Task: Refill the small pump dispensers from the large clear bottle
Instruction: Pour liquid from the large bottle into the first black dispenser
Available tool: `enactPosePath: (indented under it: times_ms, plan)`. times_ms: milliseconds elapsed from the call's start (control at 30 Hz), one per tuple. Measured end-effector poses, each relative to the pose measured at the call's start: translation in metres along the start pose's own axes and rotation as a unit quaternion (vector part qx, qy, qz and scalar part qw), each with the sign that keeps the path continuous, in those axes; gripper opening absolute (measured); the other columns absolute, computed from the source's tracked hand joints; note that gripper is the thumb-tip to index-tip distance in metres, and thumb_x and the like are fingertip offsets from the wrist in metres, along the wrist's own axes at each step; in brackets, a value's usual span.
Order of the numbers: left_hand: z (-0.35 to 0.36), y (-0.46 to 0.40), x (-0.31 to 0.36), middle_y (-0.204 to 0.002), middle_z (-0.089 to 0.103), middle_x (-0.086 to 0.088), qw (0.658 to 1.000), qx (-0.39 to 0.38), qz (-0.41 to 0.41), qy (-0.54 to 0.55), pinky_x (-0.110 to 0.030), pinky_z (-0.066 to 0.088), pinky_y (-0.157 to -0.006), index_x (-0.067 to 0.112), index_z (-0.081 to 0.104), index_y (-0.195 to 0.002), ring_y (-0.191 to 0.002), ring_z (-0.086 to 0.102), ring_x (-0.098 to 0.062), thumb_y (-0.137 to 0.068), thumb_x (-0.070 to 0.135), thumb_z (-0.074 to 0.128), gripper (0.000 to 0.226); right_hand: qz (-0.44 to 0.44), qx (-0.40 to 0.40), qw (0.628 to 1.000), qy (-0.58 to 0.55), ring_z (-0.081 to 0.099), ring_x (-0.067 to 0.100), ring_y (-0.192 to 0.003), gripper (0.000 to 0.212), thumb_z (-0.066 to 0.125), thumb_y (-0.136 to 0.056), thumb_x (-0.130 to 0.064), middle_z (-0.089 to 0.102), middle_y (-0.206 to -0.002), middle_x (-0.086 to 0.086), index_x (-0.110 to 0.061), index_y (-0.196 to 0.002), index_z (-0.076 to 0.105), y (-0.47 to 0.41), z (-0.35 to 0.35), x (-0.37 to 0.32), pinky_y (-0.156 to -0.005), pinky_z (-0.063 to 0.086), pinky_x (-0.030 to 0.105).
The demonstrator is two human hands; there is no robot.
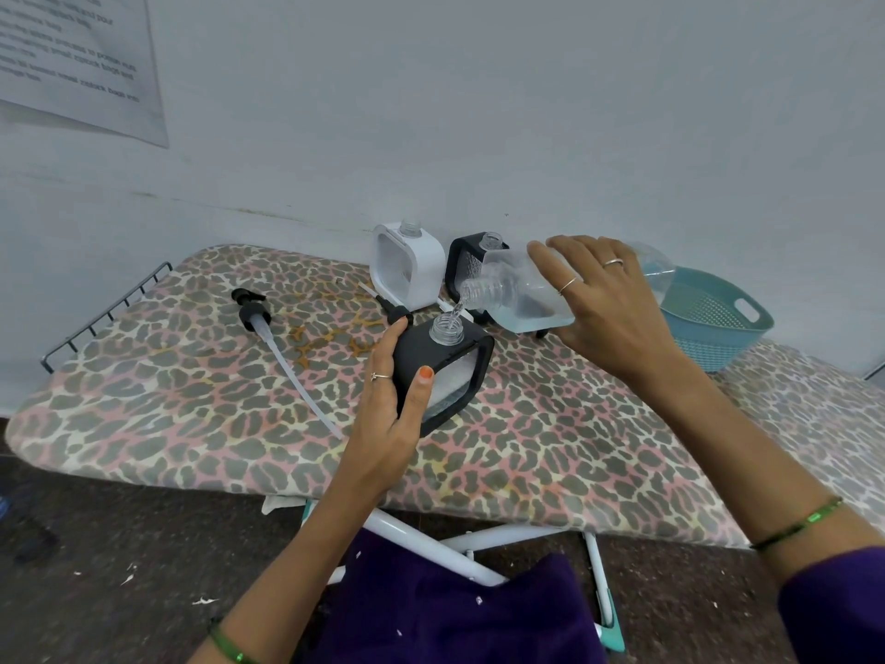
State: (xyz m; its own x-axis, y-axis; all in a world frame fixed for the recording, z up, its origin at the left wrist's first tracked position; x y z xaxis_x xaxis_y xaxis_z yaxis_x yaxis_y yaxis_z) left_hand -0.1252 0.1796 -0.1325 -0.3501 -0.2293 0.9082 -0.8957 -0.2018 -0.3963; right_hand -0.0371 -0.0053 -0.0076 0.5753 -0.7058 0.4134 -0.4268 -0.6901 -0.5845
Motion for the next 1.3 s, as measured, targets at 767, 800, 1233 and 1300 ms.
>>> enactPosePath:
  times_ms: [767, 800, 1233, 1300]
  plan:
    - [0.0004, -0.0001, -0.0006, -0.149, 0.039, 0.004, 1.000, -0.003, -0.003, 0.008, -0.041, 0.036, -0.112, 0.057, 0.019, -0.139, -0.135, 0.041, -0.013, -0.091, 0.066, 0.036, 0.052, -0.007, 0.003, 1.000, -0.006, 0.060, 0.040, -0.104, 0.074, 0.077, -0.065, -0.005, 0.062, -0.118, 0.020, -0.011, -0.130, 0.041, -0.0020, -0.0039, 0.0006, -0.087, 0.045, 0.051]
    - [0.0005, -0.0002, -0.0009, -0.149, 0.038, 0.004, 1.000, -0.003, -0.003, 0.007, -0.041, 0.036, -0.112, 0.057, 0.018, -0.139, -0.135, 0.041, -0.012, -0.090, 0.067, 0.035, 0.053, -0.007, 0.003, 1.000, -0.006, 0.060, 0.040, -0.104, 0.074, 0.077, -0.065, -0.005, 0.062, -0.118, 0.020, -0.011, -0.130, 0.041, -0.0021, -0.0042, 0.0004, -0.087, 0.045, 0.051]
    - [0.0002, -0.0007, -0.0018, -0.150, 0.038, 0.004, 1.000, 0.000, -0.004, 0.007, -0.042, 0.035, -0.113, 0.061, 0.018, -0.137, -0.136, 0.039, -0.012, -0.089, 0.070, 0.035, 0.052, -0.009, 0.001, 1.000, -0.004, 0.060, 0.039, -0.106, 0.082, 0.082, -0.061, -0.003, 0.062, -0.119, 0.018, -0.012, -0.131, 0.039, -0.0022, -0.0006, -0.0016, -0.088, 0.045, 0.051]
    - [0.0003, -0.0007, -0.0019, -0.150, 0.038, 0.004, 1.000, -0.001, -0.004, 0.008, -0.042, 0.035, -0.113, 0.060, 0.018, -0.138, -0.136, 0.039, -0.013, -0.090, 0.070, 0.035, 0.053, -0.009, 0.002, 1.000, -0.001, 0.060, 0.039, -0.105, 0.083, 0.081, -0.060, -0.001, 0.062, -0.118, 0.018, -0.013, -0.131, 0.039, -0.0020, 0.0002, -0.0019, -0.088, 0.045, 0.050]
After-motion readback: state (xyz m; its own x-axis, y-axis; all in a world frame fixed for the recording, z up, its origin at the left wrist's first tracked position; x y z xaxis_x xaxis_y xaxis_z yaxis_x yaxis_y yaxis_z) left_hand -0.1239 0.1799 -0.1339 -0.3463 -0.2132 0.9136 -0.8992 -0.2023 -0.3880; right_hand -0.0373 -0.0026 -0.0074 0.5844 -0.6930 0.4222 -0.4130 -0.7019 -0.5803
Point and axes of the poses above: each hand's wrist, its own y-axis away from the middle knuckle, its own z-axis out of the palm, x = y × z, the point moved 5 cm from there along -y, towards the middle knuckle
